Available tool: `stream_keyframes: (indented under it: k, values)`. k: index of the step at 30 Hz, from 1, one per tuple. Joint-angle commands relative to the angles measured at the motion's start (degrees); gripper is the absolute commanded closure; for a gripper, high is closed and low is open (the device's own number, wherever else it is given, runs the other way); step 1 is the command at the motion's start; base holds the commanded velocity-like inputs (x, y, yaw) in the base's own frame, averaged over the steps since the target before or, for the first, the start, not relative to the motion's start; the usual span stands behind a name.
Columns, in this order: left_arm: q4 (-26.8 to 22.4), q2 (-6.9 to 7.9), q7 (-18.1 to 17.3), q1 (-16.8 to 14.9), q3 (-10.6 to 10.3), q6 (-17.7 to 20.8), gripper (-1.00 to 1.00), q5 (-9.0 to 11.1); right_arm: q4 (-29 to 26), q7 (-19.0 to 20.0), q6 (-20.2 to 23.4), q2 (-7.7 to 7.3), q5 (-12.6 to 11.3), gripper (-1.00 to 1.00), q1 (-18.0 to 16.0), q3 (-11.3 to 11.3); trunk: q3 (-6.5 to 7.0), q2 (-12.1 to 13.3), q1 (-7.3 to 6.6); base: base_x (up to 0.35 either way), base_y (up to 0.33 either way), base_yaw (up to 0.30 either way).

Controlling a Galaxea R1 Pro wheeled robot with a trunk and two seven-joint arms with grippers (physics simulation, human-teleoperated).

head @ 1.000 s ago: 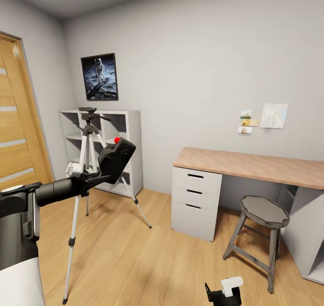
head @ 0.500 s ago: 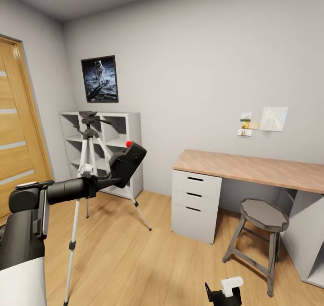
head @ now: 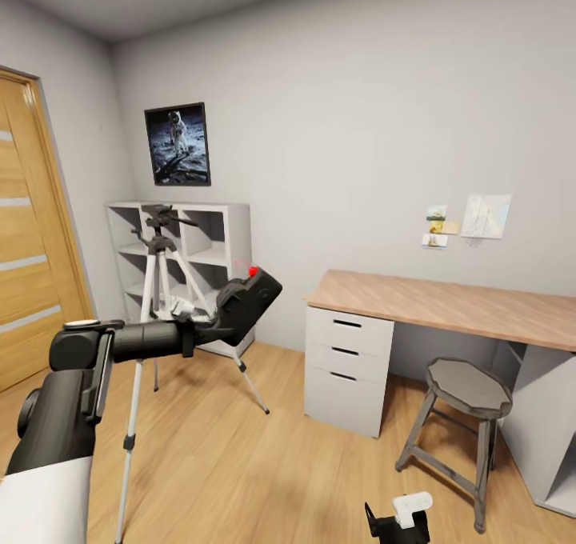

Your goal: Attach the digital camera to the camera tripod in the bedroom.

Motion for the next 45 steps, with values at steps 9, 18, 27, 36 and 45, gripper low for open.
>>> stream_keyframes:
  k: [9, 18, 27, 36, 45]
  values:
    - [2.6, -0.01, 0.9, -0.1, -4.0, 0.6, 1.00, -0.7, 0.2, 0.1, -0.3, 0.00, -0.4, -1.00, -0.1, 0.4, 1.55, 3.6, -1.99, 0.000, 0.000, 0.000]
    - [4.0, 0.08, 3.4, -0.1, -11.0, 0.6, 1.00, -1.1, 0.2, 0.1, -0.3, -0.01, -0.4, -1.00, -0.1, 0.4, 3.17, 7.2, -3.96, 0.000, 0.000, 0.000]
    - [3.6, 0.23, 7.8, -0.1, -12.5, 0.6, 1.00, -3.4, 0.2, 0.1, -0.3, 0.01, -0.4, -1.00, -0.1, 0.4, 4.78, 10.8, -5.94, 0.000, 0.000, 0.000]
    - [3.5, 0.21, 8.0, -0.1, -12.6, 0.6, 1.00, -3.5, 0.2, 0.1, -0.3, 0.00, -0.4, -1.00, -0.1, 0.4, 6.40, 14.4, -7.92, 0.000, 0.000, 0.000]
    - [3.5, 0.23, 8.1, -0.1, -12.6, 0.6, 1.00, -3.5, 0.2, 0.1, -0.3, -0.01, -0.4, -1.00, -0.1, 0.4, 8.02, 18.0, -9.89, 0.000, 0.000, 0.000]
